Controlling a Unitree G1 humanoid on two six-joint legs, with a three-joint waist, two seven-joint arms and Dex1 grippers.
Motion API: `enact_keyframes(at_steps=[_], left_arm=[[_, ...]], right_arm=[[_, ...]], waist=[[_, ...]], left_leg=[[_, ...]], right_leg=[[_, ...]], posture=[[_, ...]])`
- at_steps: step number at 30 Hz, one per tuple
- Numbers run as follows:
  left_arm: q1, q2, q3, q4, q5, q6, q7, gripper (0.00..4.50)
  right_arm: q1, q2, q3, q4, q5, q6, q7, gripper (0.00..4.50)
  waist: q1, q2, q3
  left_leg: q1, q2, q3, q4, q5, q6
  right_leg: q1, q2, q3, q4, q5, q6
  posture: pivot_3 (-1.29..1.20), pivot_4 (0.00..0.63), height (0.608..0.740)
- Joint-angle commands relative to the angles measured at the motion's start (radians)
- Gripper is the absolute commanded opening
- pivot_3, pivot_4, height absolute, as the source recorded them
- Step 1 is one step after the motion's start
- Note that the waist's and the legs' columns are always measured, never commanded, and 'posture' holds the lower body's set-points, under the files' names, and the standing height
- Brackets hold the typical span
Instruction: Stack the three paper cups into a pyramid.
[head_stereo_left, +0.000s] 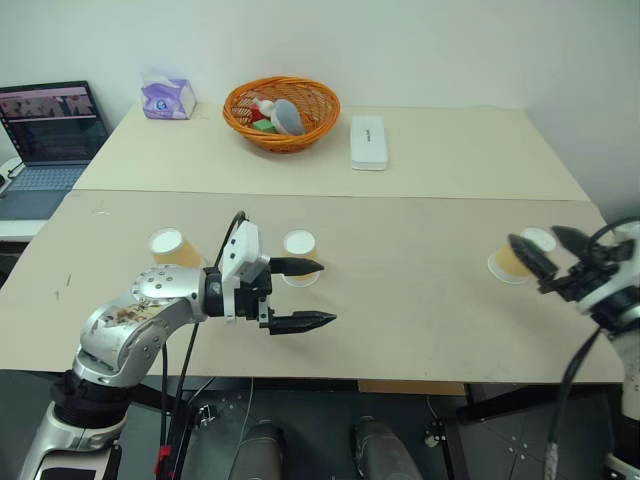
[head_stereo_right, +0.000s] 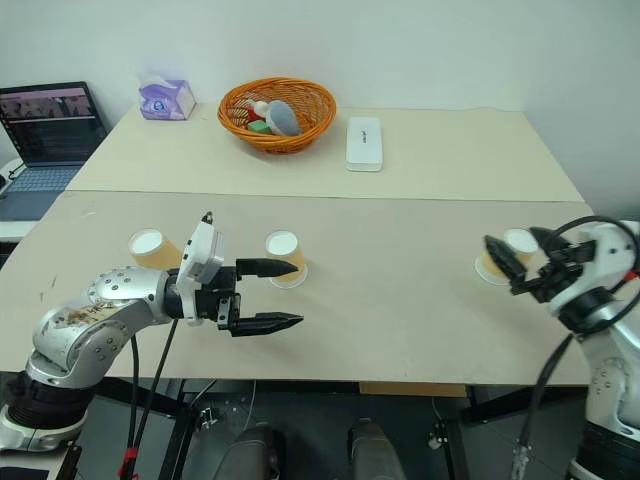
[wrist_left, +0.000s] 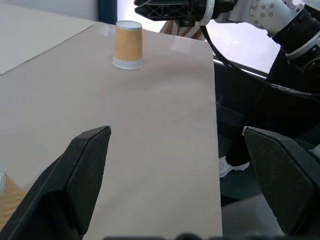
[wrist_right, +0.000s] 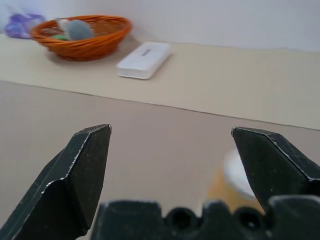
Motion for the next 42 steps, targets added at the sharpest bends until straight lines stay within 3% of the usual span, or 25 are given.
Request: enact_keyframes(at_steps=[1,14,27,42], left_arm=[[-0.030,-0.010,-0.013,0.016,0.019,-0.030,-0.029,4.50],[-0.052,-0.036,-0.011,0.043,0.044,-0.033,-0.044,4.50],[-0.036,-0.030,0.013,0.006,0.020,-0.009,-0.018,4.50],[-0.042,-0.036,0.033,-0.021,-0.008,0.017,0.012,4.50]], right_arm=[[0.009,-0.014,-0.035,0.018,-0.024,-0.067,-0.050,4.48],[-0.009,0.019,0.047,0.155,-0.025,-0.136,-0.080,4.48],[-0.063,-0.015,0.104,0.305,-0.053,-0.203,-0.052,4.48],[-0.236,-0.076,0.181,0.619,-0.116,-0.325,0.007,4.48]], waist=[[-0.001,0.000,0.000],[0.002,0.000,0.000],[0.003,0.000,0.000],[0.003,0.000,0.000]], left_leg=[[0.000,0.000,0.000,0.000,0.000,0.000],[0.000,0.000,0.000,0.000,0.000,0.000],[0.000,0.000,0.000,0.000,0.000,0.000],[0.000,0.000,0.000,0.000,0.000,0.000]], right_leg=[[0.000,0.000,0.000,0.000,0.000,0.000],[0.000,0.000,0.000,0.000,0.000,0.000],[0.000,0.000,0.000,0.000,0.000,0.000],[0.001,0.000,0.000,0.000,0.000,0.000]], posture=[[0.00,0.150,0.675],[0.00,0.150,0.675],[0.00,0.150,0.675],[0.00,0.150,0.675]])
